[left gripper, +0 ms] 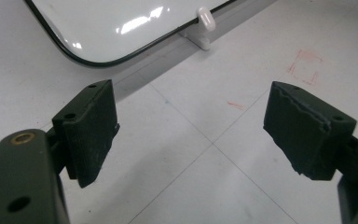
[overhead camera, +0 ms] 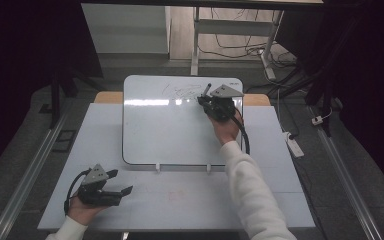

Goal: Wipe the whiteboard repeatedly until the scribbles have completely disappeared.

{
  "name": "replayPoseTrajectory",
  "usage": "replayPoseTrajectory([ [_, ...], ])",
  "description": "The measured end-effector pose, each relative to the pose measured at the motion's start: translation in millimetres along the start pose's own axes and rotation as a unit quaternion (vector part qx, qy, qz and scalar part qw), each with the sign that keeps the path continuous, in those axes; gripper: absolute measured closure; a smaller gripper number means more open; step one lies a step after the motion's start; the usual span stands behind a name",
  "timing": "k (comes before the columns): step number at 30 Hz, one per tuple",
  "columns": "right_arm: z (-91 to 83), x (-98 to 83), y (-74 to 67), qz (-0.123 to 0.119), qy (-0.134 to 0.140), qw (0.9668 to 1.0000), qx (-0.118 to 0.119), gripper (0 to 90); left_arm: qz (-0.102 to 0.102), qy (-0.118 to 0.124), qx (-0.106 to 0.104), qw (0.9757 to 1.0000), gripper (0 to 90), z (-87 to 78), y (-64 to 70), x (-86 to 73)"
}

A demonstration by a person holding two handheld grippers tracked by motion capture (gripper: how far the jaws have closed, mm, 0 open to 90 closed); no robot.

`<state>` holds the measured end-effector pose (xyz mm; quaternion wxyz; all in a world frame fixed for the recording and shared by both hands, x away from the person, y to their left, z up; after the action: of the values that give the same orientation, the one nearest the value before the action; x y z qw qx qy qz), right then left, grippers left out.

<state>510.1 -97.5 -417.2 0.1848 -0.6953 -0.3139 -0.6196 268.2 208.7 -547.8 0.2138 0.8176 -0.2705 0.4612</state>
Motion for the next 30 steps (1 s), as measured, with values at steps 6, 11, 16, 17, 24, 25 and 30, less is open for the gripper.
replayPoseTrajectory([
  [6, -0.5, -2.9, -1.3, 0.011, 0.002, 0.9999, -0.001, 77.0, 0.001, 0.002, 0.0, 1.0, 18.6, -1.0, -0.2, 0.5],
  [11, -2.0, 5.5, 14.1, 0.022, 0.02, 0.9989, -0.038, 77.0, 0.0, 0.0, 0.0, 1.0, 18.6, -0.4, 0.1, -0.6],
  [16, 0.6, -4.4, -8.4, -0.014, 0.002, 0.9999, 0.005, 77.0, -0.003, 0.002, 0.001, 1.0, 18.7, -1.0, -1.5, -0.5],
  [17, -0.2, -3.3, -6.7, -0.033, 0.0, 0.9995, -0.006, 77.0, -0.003, 0.001, 0.001, 1.0, 18.7, -0.7, -1.9, -0.9],
  [24, -3.1, -1.2, 7.3, 0.002, 0.012, 0.9995, -0.028, 77.0, -0.001, 0.003, 0.0, 1.0, 18.8, -2.2, -1.0, -0.3],
  [25, -1.6, -3.9, -2.9, -0.017, 0.003, 0.9998, -0.008, 77.0, -0.002, 0.003, 0.0, 1.0, 18.8, -1.6, -1.5, -0.5],
  [30, -6.3, 2.7, 19.5, 0.023, 0.025, 0.9981, -0.051, 77.0, -0.001, 0.002, 0.001, 1.0, 18.8, -1.6, -0.7, -0.9],
])
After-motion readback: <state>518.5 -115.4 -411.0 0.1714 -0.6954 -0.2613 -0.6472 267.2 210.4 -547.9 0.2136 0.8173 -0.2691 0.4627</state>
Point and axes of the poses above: each handheld gripper's, and its own axes: z roughly forward along the jaws, x roughly out of its top, y roughly to its right, the point moved 5 cm from there along z, roughly forward along the jaws, and after that the axes turned 9 degrees about y, right-handed, at the moved point
